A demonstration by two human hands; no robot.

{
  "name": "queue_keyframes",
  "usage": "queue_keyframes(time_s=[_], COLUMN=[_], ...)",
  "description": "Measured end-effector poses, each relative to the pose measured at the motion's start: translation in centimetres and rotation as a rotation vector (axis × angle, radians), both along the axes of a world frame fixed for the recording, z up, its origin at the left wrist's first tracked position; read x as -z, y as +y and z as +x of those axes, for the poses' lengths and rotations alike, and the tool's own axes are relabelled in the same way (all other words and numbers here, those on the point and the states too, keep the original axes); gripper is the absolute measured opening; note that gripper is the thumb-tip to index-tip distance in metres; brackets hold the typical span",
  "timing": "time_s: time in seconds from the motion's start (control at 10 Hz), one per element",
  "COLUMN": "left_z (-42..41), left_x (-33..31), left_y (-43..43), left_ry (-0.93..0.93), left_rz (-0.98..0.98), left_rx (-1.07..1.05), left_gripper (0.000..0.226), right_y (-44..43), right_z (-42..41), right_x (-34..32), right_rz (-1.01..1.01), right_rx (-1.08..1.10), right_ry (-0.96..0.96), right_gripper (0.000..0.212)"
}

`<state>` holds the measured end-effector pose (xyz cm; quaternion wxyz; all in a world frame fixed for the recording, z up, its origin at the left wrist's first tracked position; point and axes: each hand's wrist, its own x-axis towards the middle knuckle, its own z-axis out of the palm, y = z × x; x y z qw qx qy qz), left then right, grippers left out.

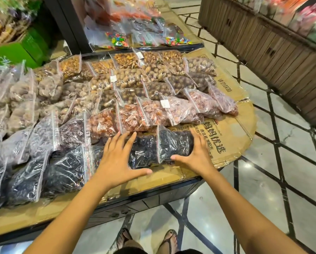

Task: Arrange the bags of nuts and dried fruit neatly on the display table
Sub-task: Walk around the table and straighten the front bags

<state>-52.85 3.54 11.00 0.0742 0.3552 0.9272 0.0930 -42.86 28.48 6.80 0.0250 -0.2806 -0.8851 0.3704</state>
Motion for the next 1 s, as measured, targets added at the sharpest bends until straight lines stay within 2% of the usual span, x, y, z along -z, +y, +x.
queue_keyframes(time_s=[0.1,0.3,0.4,0.6,0.7,0.8,0.9,1.0], left_z=[-0.2,-2.9,-3.2,-3.0,-3.0,-2.5,-0.8,-0.4], left_x=[0.3,-0.1,-0.1,0.8,0.5,-0.4,-1.1,-1.9], left_y=[1.4,1.4,1.4,0.7,0.9,1.3,0.4,-1.2], left_ry=[-0.004,-0.156,-0.197,-0.210,-0.195,-0.099,-0.001,0.154], left_rz=[-0.036,-0.005,0.038,0.121,0.093,-0.028,0.063,0.183], left_rx=[-0.047,0.091,0.106,0.100,0.101,0.082,-0.021,-0.153], left_gripper=[0.127,0.121,0.119,0.109,0.115,0.127,0.112,0.092], right_y=[0.2,1.1,1.5,2.1,2.0,1.2,-1.2,-4.2], right_z=[-0.3,-0.9,-1.0,-1.0,-0.9,-0.3,0.6,0.0], right_x=[0.1,-0.7,-1.0,-1.1,-1.1,-1.3,-1.7,-3.6], right_rz=[-0.030,-0.169,-0.174,-0.218,-0.189,-0.077,0.059,0.139], right_rx=[-0.005,-0.042,-0.062,-0.083,-0.088,-0.023,0.033,-0.039], right_ry=[-0.042,-0.069,-0.054,-0.021,-0.038,-0.048,0.121,0.219], right_gripper=[0.133,0.127,0.120,0.117,0.122,0.127,0.121,0.111])
